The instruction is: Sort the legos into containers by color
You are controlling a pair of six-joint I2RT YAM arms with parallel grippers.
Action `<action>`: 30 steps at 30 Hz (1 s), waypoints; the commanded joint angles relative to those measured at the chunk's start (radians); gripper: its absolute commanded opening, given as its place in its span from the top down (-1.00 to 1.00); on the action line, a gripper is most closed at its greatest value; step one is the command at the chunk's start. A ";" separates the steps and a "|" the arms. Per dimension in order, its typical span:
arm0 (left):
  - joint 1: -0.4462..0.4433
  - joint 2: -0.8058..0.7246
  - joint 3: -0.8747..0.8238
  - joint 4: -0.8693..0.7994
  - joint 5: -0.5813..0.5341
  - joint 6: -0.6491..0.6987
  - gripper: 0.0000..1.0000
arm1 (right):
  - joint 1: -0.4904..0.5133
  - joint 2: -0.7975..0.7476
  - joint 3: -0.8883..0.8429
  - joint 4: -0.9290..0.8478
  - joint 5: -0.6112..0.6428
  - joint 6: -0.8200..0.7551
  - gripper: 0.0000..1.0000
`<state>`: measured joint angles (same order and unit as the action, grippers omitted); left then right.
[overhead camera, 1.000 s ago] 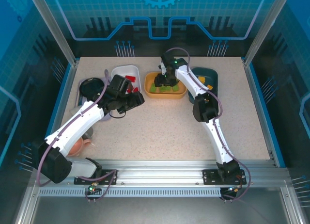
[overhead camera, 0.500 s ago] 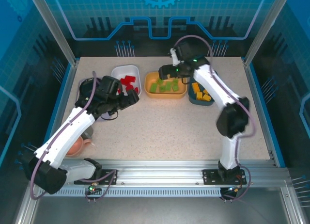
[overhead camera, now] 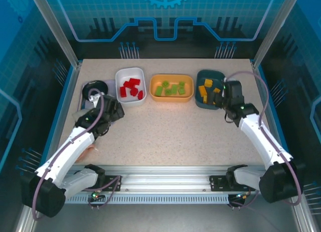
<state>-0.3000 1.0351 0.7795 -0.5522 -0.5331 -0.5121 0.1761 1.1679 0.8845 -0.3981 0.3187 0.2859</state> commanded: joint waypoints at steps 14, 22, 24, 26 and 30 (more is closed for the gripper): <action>0.302 0.460 -0.069 0.652 0.338 0.345 -0.98 | -0.089 0.333 -0.127 0.495 -0.086 -0.166 -1.00; 0.372 0.507 -0.122 0.930 0.489 0.410 -0.98 | -0.125 0.439 -0.117 0.643 -0.175 -0.246 -1.00; 0.375 0.489 -0.145 0.956 0.506 0.416 -0.98 | -0.134 0.432 -0.127 0.658 -0.206 -0.245 -1.00; 0.371 0.450 -0.214 1.051 0.510 0.424 -0.98 | -0.137 0.399 -0.182 0.732 -0.233 -0.253 -1.00; 0.362 0.382 -0.364 1.251 0.463 0.420 -0.98 | -0.137 0.344 -0.287 0.869 -0.269 -0.271 -1.00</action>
<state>0.0669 1.4631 0.4782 0.5007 -0.0765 -0.1200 0.0521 1.5532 0.6521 0.3309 0.1055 0.0429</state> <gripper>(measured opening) 0.990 0.999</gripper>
